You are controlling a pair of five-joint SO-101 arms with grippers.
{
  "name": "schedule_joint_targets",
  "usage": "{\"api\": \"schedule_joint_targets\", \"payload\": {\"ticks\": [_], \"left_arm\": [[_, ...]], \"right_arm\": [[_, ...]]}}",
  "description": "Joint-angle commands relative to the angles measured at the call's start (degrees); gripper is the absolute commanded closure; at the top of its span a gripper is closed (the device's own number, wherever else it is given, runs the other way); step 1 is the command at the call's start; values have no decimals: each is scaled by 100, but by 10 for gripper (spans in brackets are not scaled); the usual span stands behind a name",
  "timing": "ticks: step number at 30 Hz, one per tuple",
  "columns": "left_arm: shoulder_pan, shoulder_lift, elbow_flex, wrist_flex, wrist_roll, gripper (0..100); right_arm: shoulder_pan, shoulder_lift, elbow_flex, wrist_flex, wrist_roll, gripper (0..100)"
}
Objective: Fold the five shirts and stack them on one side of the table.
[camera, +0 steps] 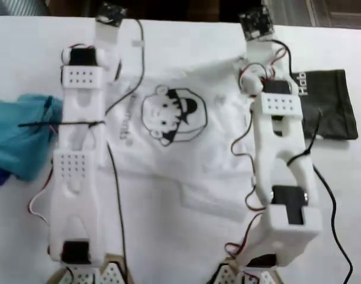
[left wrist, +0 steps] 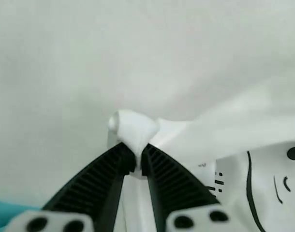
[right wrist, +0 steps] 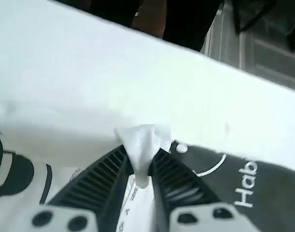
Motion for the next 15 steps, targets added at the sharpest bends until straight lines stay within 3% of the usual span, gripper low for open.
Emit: {"api": "schedule_joint_targets", "payload": {"ticks": [1, 6, 15], "left_arm": [[-9, 0, -215, -70, 35, 972], [-9, -35, -259, 149, 35, 972], [-18, -598, -259, 1389, -396, 972]], "right_arm": [[-57, 92, -281, 22, -18, 978], [-66, 92, -316, 347, -26, 978], [-57, -549, -290, 1516, -26, 978]]}}
